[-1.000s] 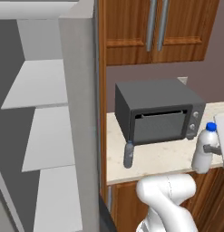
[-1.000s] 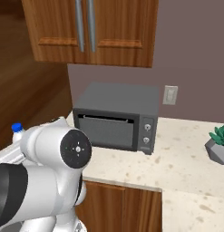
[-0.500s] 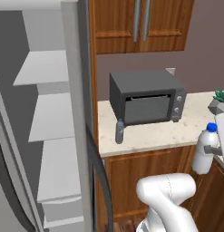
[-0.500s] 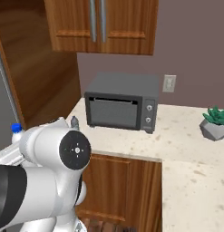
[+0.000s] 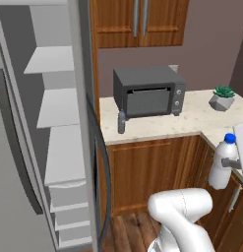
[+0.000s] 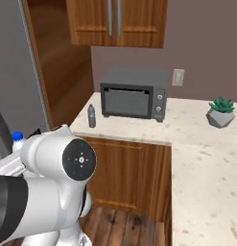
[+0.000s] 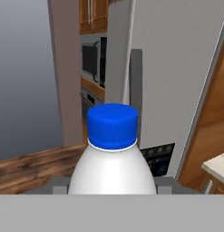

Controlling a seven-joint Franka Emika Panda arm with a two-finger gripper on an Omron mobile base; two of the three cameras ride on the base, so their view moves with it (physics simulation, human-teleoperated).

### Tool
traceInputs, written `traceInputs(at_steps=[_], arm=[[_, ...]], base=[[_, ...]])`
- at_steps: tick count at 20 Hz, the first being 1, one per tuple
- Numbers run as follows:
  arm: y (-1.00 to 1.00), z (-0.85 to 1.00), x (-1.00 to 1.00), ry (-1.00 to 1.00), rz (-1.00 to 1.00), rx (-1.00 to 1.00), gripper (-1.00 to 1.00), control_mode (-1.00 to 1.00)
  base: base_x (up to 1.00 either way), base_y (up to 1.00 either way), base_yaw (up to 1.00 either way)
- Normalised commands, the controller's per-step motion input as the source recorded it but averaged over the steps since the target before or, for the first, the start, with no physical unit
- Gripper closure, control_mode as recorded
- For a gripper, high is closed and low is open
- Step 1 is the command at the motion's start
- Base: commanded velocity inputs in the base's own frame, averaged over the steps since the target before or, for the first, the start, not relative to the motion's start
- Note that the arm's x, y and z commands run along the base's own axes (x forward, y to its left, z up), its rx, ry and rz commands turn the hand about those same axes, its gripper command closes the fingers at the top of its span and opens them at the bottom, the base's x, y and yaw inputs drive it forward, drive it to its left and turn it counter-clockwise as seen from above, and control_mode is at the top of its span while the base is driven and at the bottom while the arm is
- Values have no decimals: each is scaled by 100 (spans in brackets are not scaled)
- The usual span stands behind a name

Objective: Take the bottled waters from the counter and place them in the freezer to freeze. Close the freezer door after placing the bottles.

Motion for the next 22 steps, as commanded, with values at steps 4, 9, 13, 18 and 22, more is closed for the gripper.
traceInputs(at_steps=[4,9,13,18,22], arm=[[0,0,0,0,0,0,100,100],[0,0,0,0,0,0,100,100],[0,0,0,0,0,0,100,100],[0,0,0,0,0,0,100,100],[0,0,0,0,0,0,100,100]], base=[[-70,18,0],[-53,45,0],[-11,76,0],[-5,80,0],[-1,69,0]])
